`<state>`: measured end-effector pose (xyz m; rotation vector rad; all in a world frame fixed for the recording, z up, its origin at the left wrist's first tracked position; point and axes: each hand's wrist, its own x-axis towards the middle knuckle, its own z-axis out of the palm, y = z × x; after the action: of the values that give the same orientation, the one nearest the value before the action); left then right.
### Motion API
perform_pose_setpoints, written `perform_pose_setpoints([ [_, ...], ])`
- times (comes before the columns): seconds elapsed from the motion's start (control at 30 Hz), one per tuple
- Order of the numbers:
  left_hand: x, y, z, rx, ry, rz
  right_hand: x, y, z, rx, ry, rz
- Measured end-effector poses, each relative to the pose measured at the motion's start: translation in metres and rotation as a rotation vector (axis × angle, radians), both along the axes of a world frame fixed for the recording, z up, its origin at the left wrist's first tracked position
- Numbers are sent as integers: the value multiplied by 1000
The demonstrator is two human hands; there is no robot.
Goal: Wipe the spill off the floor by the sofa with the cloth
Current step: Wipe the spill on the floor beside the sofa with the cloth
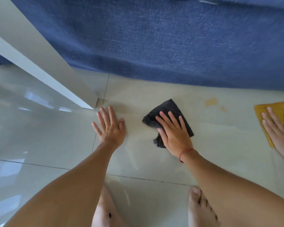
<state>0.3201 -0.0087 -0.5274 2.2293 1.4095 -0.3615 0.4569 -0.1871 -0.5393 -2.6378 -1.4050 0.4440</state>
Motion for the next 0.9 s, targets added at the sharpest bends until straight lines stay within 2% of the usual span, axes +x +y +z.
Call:
perform_pose_setpoints([
  [0.1, 4, 9, -4, -57, 61, -17, 25, 7, 1, -20, 3, -190],
  [0.23, 5, 12, -5, -73, 75, -28, 44, 72, 0, 9, 37, -397],
  [0.3, 4, 12, -5, -76, 79, -34, 40, 106, 0, 18, 67, -384],
  [0.43, 3, 11, -4, -87, 72, -41, 7, 135, -1, 35, 68, -205],
  [0.67, 4, 11, 1, -110, 67, -36, -14, 56, 0, 23, 40, 80],
  [0.8, 3, 11, -2, -99, 58, -38, 27, 1, 0, 5, 5, -125],
  [0.9, 3, 11, -3, -86, 65, -39, 51, 6, 2, -14, -5, -277],
])
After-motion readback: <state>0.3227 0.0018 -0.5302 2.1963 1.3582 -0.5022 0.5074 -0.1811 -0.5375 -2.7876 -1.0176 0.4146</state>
